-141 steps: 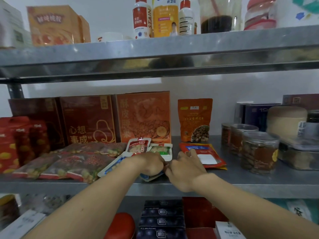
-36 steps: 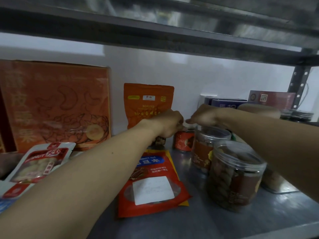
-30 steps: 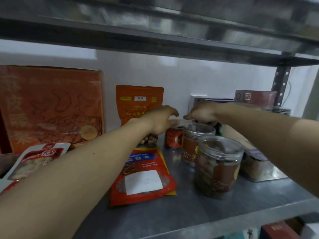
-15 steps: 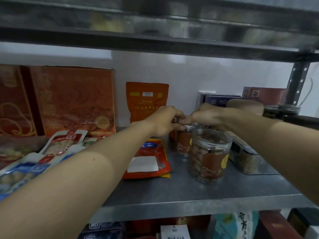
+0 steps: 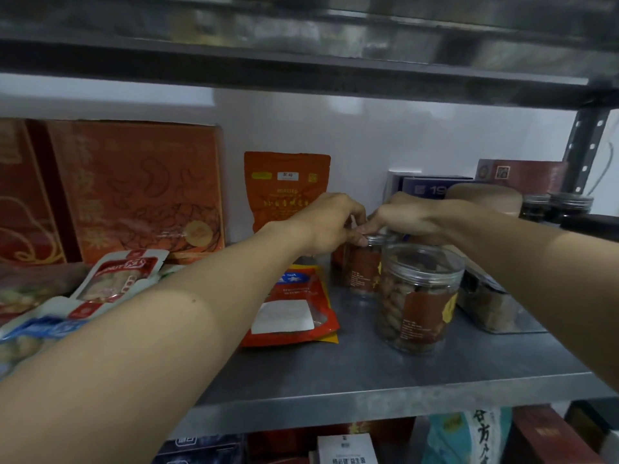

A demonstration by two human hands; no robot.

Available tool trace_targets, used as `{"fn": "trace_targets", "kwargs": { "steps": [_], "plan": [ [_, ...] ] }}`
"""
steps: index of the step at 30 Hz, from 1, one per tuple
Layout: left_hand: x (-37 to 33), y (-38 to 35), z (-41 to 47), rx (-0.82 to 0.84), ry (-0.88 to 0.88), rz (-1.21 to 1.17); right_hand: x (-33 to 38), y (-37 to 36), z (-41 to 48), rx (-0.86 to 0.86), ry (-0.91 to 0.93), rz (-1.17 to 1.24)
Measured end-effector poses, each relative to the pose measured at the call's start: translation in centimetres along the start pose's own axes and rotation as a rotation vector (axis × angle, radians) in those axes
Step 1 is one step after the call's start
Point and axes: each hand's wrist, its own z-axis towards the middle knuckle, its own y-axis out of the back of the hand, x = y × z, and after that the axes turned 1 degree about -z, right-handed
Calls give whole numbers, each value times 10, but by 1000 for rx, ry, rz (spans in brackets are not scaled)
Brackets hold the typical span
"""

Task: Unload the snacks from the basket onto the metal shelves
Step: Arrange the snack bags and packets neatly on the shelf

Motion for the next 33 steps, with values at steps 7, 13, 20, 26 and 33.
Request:
{"fn": "trace_targets", "kwargs": {
  "steps": [7,13,20,26,33],
  "plan": [
    [6,1,2,13,-2,8,2,-2,0,-4,14,-16],
    [5,0,-1,16,-1,31,2,-2,-4,7,31,-14],
    [-7,6,-11,-68,-18,189,-2,9,-35,-22,42,-90],
    [-52,10,-32,-28,-62,-53,-25,27,-73,16,-46,39],
    [-71,-5,-53,30,-53,-134,-36,10,-101,72,-91,233]
  ]
}}
